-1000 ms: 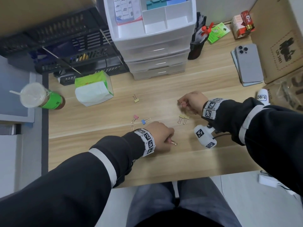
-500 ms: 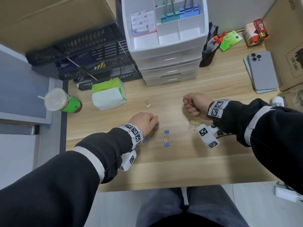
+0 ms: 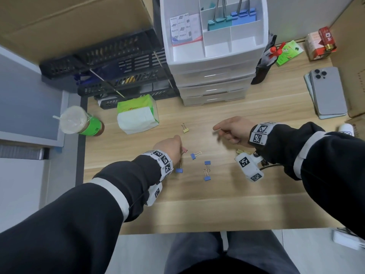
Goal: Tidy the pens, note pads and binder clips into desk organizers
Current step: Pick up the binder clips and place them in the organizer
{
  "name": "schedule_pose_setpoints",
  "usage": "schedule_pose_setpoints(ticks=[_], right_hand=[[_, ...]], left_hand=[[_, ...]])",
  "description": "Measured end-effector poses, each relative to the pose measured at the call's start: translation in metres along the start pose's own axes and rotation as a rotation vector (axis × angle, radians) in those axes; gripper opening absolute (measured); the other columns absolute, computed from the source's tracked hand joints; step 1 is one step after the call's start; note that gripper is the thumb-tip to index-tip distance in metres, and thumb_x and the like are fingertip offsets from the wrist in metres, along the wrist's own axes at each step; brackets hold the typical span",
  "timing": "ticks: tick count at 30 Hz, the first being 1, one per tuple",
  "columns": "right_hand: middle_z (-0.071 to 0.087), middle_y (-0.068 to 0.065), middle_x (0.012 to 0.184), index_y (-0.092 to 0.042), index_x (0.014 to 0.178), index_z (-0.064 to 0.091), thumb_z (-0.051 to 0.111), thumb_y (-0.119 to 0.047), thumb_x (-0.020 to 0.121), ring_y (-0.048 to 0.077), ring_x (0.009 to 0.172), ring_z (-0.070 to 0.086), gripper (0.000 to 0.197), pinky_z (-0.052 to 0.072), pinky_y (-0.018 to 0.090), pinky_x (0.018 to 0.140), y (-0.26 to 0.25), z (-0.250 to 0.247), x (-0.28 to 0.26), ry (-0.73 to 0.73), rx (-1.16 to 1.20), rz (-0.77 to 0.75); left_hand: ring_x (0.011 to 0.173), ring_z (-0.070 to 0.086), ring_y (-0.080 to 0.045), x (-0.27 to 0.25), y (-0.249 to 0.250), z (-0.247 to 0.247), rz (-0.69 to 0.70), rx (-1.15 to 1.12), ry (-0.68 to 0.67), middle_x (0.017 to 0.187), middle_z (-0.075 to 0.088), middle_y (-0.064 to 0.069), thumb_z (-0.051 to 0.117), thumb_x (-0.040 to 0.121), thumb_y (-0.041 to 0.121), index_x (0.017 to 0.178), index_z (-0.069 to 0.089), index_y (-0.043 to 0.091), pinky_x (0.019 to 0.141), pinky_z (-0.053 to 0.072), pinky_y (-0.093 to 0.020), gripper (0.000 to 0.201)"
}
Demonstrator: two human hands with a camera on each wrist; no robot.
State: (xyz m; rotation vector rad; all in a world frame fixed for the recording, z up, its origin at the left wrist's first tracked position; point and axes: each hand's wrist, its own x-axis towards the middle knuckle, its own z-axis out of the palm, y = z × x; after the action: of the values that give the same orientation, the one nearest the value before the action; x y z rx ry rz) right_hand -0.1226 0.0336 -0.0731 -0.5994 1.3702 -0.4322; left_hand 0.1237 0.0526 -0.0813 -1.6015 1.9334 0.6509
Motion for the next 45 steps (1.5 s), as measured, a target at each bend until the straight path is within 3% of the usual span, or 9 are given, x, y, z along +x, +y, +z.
schedule_pose_setpoints(ticks=[7,13,17,23,26,29,35,42,45], right_hand=[[0.045,0.003,0.063,-0.004,0.090,0.058,0.042,-0.008,0.100,0.006,0.035,0.032,0.020,0.018,0.014,0.030,0.001,-0.007,0.006,0.006,0.085,0.106],[0.047,0.004,0.063,-0.006,0.084,0.054,0.043,-0.014,0.101,0.006,0.039,0.033,0.022,0.019,0.013,0.029,0.009,-0.017,0.010,-0.012,0.228,0.238],[0.051,0.008,0.069,-0.004,0.084,0.055,0.044,-0.023,0.103,0.010,0.040,0.045,0.029,0.037,0.016,0.030,0.014,-0.021,0.013,-0.011,0.432,0.424],[0.057,0.009,0.073,0.002,0.085,0.056,0.047,-0.018,0.101,0.021,0.068,0.062,0.027,0.062,0.039,0.055,0.016,0.001,0.014,-0.068,0.553,0.455],[0.050,0.007,0.054,-0.005,0.072,0.055,0.045,-0.022,0.099,0.019,0.045,0.055,0.033,0.061,0.040,0.059,0.009,0.009,0.009,-0.249,0.465,0.413],[0.051,0.012,0.063,-0.004,0.078,0.053,0.044,-0.009,0.084,0.021,0.052,0.054,0.012,0.054,0.028,0.053,0.001,0.015,-0.002,-0.348,0.525,0.286],[0.056,0.010,0.066,-0.008,0.076,0.055,0.034,-0.034,0.102,0.023,0.054,0.060,0.042,0.052,0.029,0.048,-0.001,0.011,-0.004,-0.314,0.597,0.292],[0.064,0.009,0.066,-0.007,0.079,0.062,0.041,-0.024,0.100,0.021,0.056,0.064,0.034,0.051,0.029,0.056,0.006,0.002,0.003,-0.215,0.609,0.257],[0.066,0.009,0.066,-0.006,0.076,0.067,0.044,-0.021,0.096,0.021,0.056,0.063,0.034,0.050,0.027,0.052,0.007,0.000,0.004,-0.208,0.622,0.245]], left_hand=[[0.082,0.064,-0.024,0.010,0.004,0.007,0.103,0.059,0.074,0.091,0.066,0.002,0.049,0.095,0.046,0.105,0.051,0.019,0.071,0.053,-0.036,0.029],[0.079,0.063,-0.027,0.017,0.011,0.007,0.140,0.081,0.061,0.091,0.066,-0.003,0.046,0.096,0.034,0.104,0.051,0.016,0.069,0.054,-0.037,0.021],[0.082,0.061,-0.025,0.016,0.017,-0.005,0.131,-0.066,0.057,0.089,0.062,-0.001,0.052,0.092,0.040,0.102,0.054,0.016,0.073,0.052,-0.037,0.026],[0.081,0.062,-0.021,0.014,0.046,-0.040,0.308,-0.339,0.104,0.089,0.067,0.003,0.052,0.079,0.039,0.090,0.052,0.025,0.076,0.053,-0.043,0.018],[0.080,0.060,-0.024,0.010,0.068,-0.053,0.429,-0.421,0.111,0.090,0.065,-0.004,0.057,0.084,0.030,0.092,0.052,0.019,0.074,0.051,-0.043,0.015],[0.079,0.054,-0.022,0.004,0.085,-0.056,0.503,-0.465,0.123,0.091,0.062,-0.006,0.065,0.084,0.020,0.088,0.051,0.014,0.070,0.045,-0.037,0.016],[0.079,0.046,-0.009,-0.002,0.095,-0.047,0.476,-0.640,0.155,0.100,0.046,0.001,0.070,0.079,0.011,0.098,0.052,0.010,0.067,0.041,-0.016,0.026],[0.098,0.062,-0.021,-0.005,0.100,-0.054,0.443,-0.840,0.184,0.113,0.052,-0.006,0.061,0.075,0.003,0.106,0.055,0.018,0.088,0.057,-0.034,0.035],[0.104,0.061,-0.017,-0.007,0.105,-0.055,0.428,-0.913,0.188,0.116,0.054,-0.007,0.059,0.076,-0.006,0.110,0.059,0.011,0.094,0.055,-0.023,0.038]])
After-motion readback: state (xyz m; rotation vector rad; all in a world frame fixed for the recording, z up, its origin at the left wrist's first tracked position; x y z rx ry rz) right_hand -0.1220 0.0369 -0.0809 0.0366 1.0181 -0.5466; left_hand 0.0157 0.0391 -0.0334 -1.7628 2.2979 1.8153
